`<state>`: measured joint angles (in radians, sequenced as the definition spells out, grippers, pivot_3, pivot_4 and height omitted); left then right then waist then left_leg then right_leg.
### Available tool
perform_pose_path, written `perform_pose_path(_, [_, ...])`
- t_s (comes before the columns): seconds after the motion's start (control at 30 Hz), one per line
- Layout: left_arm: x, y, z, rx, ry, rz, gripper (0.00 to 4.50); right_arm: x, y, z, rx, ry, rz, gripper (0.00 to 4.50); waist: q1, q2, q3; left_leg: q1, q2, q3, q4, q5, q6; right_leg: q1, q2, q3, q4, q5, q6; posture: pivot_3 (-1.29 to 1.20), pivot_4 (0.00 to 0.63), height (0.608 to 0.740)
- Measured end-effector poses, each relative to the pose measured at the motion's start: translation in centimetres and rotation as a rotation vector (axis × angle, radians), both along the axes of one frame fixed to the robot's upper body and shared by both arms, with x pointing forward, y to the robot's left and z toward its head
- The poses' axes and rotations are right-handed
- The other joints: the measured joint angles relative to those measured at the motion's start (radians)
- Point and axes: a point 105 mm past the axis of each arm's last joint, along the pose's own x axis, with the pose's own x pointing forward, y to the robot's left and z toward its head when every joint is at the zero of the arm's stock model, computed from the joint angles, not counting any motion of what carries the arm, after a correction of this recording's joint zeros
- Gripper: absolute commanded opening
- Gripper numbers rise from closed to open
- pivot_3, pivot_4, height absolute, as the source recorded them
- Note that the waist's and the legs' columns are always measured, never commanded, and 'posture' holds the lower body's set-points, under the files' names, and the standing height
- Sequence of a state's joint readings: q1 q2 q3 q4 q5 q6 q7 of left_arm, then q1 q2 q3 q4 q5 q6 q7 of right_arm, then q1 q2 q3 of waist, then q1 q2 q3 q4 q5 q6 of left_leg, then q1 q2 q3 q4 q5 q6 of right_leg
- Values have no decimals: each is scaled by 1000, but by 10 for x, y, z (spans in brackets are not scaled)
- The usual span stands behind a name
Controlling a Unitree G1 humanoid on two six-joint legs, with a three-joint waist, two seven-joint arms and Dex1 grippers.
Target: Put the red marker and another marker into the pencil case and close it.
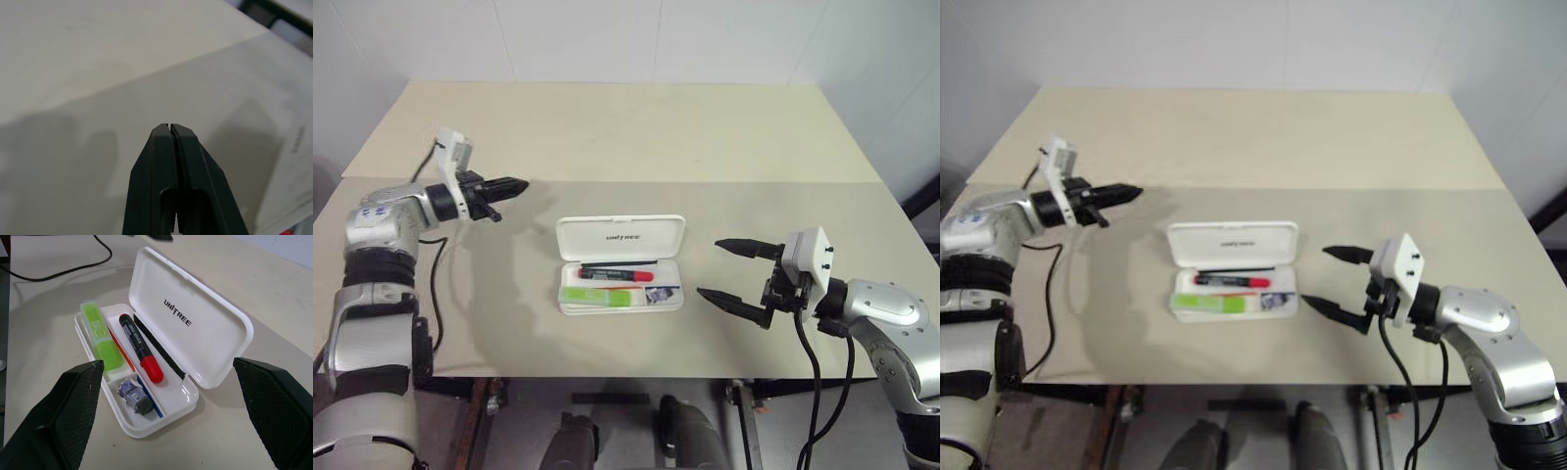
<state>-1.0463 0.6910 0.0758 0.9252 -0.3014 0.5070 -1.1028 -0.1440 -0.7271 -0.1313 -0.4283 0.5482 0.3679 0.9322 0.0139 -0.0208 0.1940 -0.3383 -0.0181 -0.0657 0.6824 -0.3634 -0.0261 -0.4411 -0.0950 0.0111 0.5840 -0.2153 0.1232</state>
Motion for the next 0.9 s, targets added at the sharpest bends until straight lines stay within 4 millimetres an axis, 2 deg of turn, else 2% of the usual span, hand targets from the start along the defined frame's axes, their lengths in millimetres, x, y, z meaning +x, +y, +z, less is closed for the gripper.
perform_pose_path(0.1, [-4,-16,-5,-29,67,-108,44,0,0,0,1,-1,-3,4500,-3,0,0,-1,0,0,0,0,0,-1,0,0,0,0,0,0,150,740])
perform_pose_path(0.2, [-9,-34,2,-72,102,-221,44,0,0,-1,2,1,-7,4500,-9,0,0,-1,0,0,0,0,0,-1,0,0,0,0,0,0,150,740])
perform_pose_path(0.3, [-15,-41,6,-81,122,-301,44,0,-1,-2,2,7,-12,4500,-18,0,0,-1,0,0,0,0,0,-1,0,0,0,0,0,0,150,740])
perform_pose_path(0.47, [-27,-49,-2,-39,198,-420,44,-3,-5,-6,8,17,-22,4500,-17,0,0,0,0,0,0,0,0,-1,0,0,2,0,0,0,150,740])
perform_pose_path(0.7, [-34,-59,-15,70,219,-474,44,-6,-18,26,168,-98,-25,4500,-17,0,0,-1,0,0,1,0,0,-1,0,1,2,0,0,0,150,740])
perform_pose_path(0.9, [-47,-72,-22,122,224,-545,44,-12,-25,28,137,-114,107,4500,-18,0,0,0,0,1,1,0,0,-1,0,2,2,0,0,0,150,740])
